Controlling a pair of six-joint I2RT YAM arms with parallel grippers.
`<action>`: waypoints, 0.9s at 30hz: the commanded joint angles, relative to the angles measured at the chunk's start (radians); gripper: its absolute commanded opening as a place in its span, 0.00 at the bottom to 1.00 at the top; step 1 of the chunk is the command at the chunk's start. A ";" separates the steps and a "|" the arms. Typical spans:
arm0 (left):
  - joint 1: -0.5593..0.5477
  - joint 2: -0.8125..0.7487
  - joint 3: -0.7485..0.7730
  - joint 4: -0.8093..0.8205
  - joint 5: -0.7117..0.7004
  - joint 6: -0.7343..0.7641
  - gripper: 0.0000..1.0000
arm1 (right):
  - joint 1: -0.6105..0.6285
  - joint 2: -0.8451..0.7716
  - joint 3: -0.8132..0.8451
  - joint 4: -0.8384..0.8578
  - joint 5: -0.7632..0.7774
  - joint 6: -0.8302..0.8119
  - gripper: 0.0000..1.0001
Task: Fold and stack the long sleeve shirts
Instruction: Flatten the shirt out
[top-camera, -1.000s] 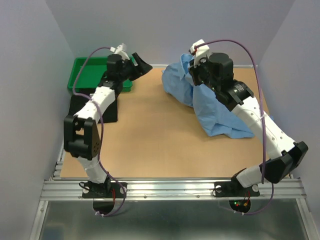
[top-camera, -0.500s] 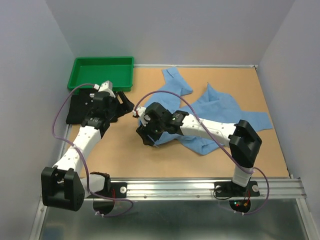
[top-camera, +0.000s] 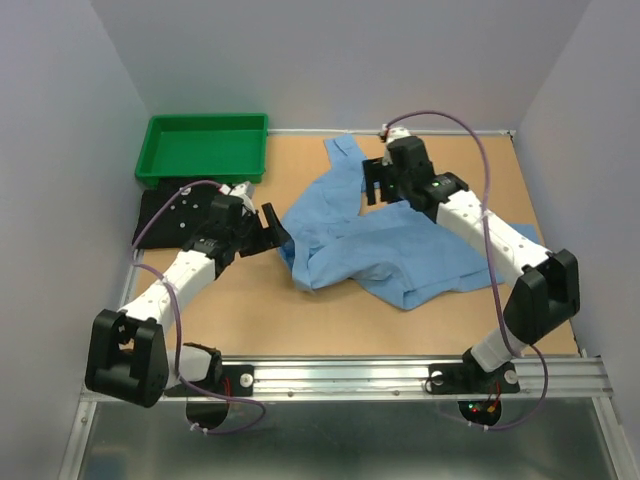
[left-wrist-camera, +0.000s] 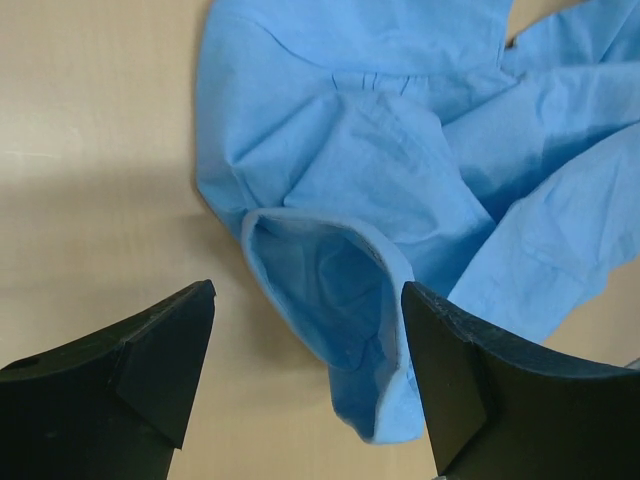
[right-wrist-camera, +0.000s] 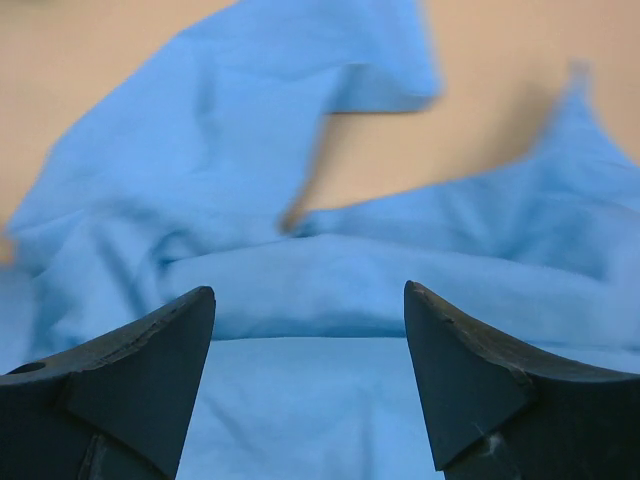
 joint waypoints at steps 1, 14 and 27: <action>-0.048 0.036 0.002 0.038 0.018 -0.010 0.87 | -0.072 -0.091 -0.068 -0.015 0.077 0.090 0.81; -0.116 0.064 0.061 0.025 0.056 -0.070 0.87 | -0.276 -0.118 -0.215 -0.015 0.083 0.227 0.81; -0.142 0.109 -0.038 0.063 0.106 -0.093 0.15 | -0.329 -0.073 -0.277 0.016 0.074 0.297 0.81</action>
